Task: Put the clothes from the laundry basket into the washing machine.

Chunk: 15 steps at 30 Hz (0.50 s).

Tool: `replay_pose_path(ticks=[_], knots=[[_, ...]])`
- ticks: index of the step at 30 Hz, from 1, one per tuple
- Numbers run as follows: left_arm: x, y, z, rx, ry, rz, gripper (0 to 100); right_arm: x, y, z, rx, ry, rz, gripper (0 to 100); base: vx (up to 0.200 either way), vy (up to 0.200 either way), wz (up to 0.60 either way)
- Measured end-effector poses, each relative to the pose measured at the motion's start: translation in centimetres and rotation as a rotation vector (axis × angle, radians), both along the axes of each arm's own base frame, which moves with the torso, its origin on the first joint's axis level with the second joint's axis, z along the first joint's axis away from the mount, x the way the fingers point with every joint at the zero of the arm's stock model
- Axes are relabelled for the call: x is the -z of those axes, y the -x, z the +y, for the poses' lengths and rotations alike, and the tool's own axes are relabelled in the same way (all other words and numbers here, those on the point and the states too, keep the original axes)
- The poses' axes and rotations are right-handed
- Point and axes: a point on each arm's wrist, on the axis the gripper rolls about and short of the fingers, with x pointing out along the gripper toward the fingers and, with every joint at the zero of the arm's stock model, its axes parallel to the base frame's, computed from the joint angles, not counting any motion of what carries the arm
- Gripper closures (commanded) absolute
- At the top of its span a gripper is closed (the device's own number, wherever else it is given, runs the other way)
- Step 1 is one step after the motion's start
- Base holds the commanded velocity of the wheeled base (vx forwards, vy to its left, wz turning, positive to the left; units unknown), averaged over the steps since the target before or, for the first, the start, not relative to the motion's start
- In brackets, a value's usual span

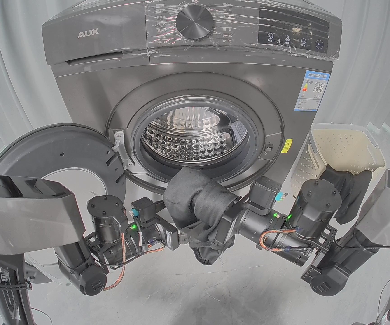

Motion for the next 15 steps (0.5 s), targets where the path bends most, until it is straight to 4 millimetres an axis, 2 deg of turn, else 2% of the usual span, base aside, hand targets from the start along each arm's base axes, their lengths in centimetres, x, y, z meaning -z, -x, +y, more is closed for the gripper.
replay_pose_path(ticks=[15], knots=[[1.2, -1.5, -1.1, 0.017, 0.006, -0.010, 0, -0.3, 1.2, -0.3, -0.021, 0.005, 0.007, 100, 0.000, 0.000, 0.00]])
